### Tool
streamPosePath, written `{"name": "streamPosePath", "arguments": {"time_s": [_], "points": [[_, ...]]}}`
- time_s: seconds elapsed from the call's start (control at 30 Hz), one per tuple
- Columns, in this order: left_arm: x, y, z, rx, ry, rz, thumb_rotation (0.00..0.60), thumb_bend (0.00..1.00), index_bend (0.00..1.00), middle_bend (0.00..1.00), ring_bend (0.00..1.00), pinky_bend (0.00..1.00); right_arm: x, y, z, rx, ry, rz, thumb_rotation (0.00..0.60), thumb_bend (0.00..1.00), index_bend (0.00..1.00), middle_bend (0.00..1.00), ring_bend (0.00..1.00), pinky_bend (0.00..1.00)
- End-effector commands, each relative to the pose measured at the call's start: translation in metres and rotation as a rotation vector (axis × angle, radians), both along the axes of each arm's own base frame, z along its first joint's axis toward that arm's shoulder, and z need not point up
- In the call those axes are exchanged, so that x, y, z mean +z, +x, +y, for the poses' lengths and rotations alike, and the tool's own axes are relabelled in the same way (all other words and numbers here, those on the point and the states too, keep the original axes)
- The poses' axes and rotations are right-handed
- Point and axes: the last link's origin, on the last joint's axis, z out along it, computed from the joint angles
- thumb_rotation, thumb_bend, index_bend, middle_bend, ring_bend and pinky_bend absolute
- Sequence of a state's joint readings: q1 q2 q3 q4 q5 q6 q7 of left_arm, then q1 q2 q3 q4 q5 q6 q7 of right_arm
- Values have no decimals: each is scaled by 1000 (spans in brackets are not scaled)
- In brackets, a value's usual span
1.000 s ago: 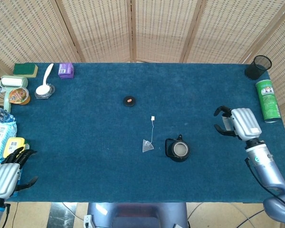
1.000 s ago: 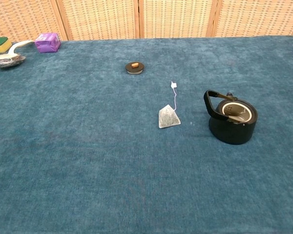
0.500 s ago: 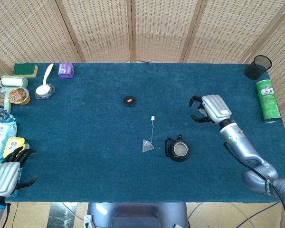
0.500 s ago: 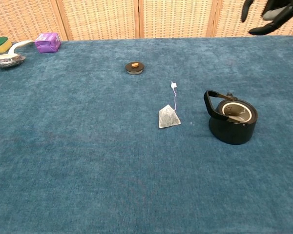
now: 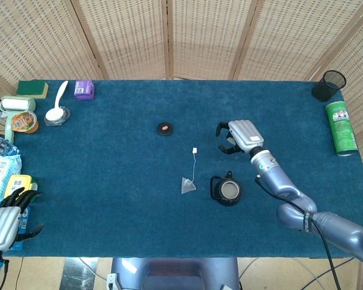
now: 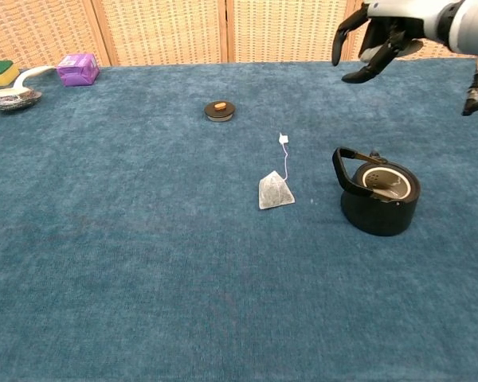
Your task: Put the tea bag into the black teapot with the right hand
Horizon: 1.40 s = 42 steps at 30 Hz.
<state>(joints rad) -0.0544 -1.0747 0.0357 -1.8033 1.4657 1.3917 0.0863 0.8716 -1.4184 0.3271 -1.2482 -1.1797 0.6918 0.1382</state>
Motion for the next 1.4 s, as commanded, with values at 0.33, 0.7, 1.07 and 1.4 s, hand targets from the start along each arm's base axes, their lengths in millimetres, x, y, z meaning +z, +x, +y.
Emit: {"name": "streamPosePath", "arguments": {"time_s": [0.33, 0.7, 1.07, 1.4], "points": [[1, -7, -4, 21, 4, -3, 600, 273, 193, 191, 85, 137, -37, 31, -10, 12, 74, 81, 600, 355, 434, 1000, 1000, 1000], [4, -14, -5, 38, 8, -6, 600, 273, 193, 191, 85, 137, -75, 53, -17, -4, 137, 117, 600, 355, 434, 1000, 1000, 1000], [6, -21, -6, 55, 12, -6, 600, 273, 193, 191, 86, 137, -99, 53, -27, -33, 121, 181, 600, 356, 434, 1000, 1000, 1000], [9, -25, -8, 66, 16, -4, 600, 272, 192, 191, 85, 137, -110, 54, -34, -56, 132, 215, 600, 360, 434, 1000, 1000, 1000]]}}
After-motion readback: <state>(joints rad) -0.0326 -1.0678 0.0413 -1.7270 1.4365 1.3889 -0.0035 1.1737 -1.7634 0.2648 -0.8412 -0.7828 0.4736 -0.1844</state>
